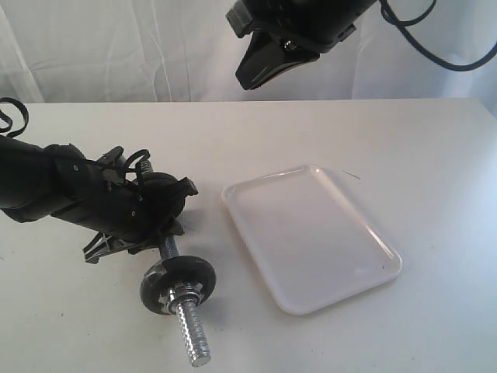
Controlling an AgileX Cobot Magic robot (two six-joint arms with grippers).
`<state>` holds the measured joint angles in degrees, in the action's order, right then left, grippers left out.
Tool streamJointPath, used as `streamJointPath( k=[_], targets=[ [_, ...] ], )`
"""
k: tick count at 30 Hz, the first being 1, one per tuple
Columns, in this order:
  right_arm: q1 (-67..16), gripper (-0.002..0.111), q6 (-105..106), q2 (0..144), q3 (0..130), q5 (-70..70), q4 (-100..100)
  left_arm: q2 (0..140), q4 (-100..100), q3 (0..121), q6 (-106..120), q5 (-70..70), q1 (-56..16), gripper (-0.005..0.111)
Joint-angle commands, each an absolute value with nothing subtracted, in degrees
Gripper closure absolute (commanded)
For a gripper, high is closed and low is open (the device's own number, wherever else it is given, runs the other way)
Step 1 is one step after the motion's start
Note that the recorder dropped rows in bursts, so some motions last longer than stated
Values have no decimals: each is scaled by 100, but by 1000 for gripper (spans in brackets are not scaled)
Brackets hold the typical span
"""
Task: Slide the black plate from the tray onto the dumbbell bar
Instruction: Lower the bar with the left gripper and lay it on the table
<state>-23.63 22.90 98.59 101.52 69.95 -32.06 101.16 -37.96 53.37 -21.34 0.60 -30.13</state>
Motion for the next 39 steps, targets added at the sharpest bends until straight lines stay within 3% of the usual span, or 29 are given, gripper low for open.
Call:
streamJointPath(
  k=[1,25,35,39],
  targets=[
    [-2328,108,2268,9800,10190,6996,-3145,9858,-3955,5558,-2087,607,-3004,107],
    [-2328,108,2306,9800,10190,6996,-3135,9858,-3955,5558,-2270,447,-3004,106],
    [-2328,108,2306,9800,10190,6996,-3135,9858,-3955,5558,-2270,268,-3004,70],
    [-2328,108,2306,9800,10190,6996,-3135,9858,-3955,5558,-2270,147,-3004,63]
  ],
)
